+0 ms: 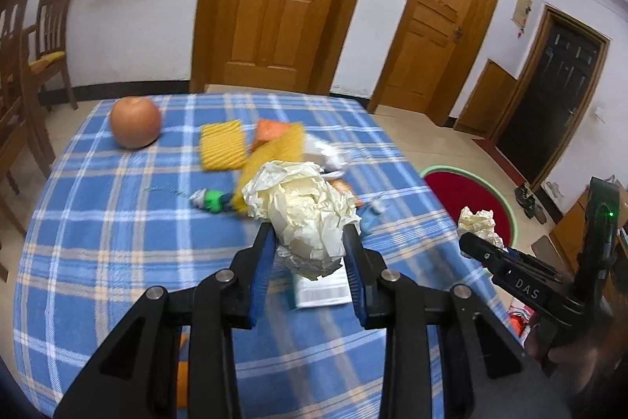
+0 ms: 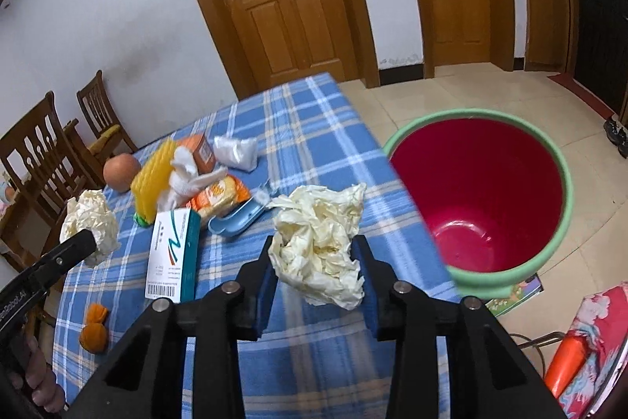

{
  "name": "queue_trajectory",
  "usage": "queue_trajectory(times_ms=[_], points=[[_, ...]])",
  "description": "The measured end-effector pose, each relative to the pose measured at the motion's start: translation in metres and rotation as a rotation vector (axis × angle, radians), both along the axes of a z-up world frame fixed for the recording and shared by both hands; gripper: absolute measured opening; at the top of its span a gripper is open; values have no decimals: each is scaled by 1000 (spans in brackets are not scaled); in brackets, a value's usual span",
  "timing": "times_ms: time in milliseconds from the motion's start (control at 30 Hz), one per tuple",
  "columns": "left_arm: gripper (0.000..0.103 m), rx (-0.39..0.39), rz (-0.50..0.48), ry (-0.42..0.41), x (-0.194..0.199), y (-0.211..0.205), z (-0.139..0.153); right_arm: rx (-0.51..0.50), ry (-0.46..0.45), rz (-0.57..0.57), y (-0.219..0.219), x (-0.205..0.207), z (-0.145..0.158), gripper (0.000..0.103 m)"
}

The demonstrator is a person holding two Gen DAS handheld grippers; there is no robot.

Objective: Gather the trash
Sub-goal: 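Carry the tissue over the red bucket and open the left gripper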

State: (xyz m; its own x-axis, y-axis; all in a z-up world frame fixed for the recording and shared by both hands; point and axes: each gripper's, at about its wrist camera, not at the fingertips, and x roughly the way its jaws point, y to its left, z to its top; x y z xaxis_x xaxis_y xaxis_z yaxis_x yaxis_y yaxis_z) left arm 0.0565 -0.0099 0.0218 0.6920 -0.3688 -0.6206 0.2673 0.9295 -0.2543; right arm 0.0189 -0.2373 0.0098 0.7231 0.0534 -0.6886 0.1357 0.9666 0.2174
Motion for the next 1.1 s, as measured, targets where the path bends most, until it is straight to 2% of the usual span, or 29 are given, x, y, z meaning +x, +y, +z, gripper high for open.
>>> queue_trajectory(times_ms=[533,1100], points=[[35,-4,-182,-4,29,-95,18,3,-57,-154,-75,-20,20,40],[35,53,-382,41,49,-211,-3,33,-2,-299,-144,-25,-5,40]])
